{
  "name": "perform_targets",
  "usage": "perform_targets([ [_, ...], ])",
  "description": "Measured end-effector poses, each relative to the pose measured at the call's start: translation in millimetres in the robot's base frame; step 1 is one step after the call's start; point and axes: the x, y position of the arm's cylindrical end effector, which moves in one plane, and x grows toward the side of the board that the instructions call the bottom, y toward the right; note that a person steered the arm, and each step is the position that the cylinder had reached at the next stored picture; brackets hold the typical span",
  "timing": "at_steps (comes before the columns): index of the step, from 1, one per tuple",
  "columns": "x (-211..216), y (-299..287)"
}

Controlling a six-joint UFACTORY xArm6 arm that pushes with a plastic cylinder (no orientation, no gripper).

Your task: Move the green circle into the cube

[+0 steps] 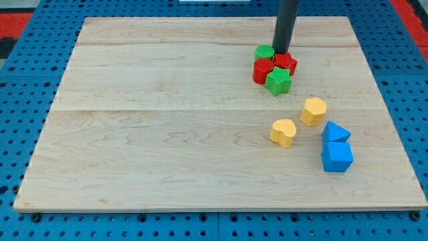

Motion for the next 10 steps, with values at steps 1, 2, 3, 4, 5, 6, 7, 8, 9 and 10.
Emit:
perform_targets([
  [1,0.0,-31.6],
  [2,4.8,-54.5],
  [3,7.6,-74.7],
  [4,11.4,-98.5],
  [5,15.7,-122.4],
  [6,39.9,-123.5],
  [7,66.8,-119.4],
  [8,107.4,-118.6],
  [9,143.1,-118.1],
  [10,169.9,-117.3],
])
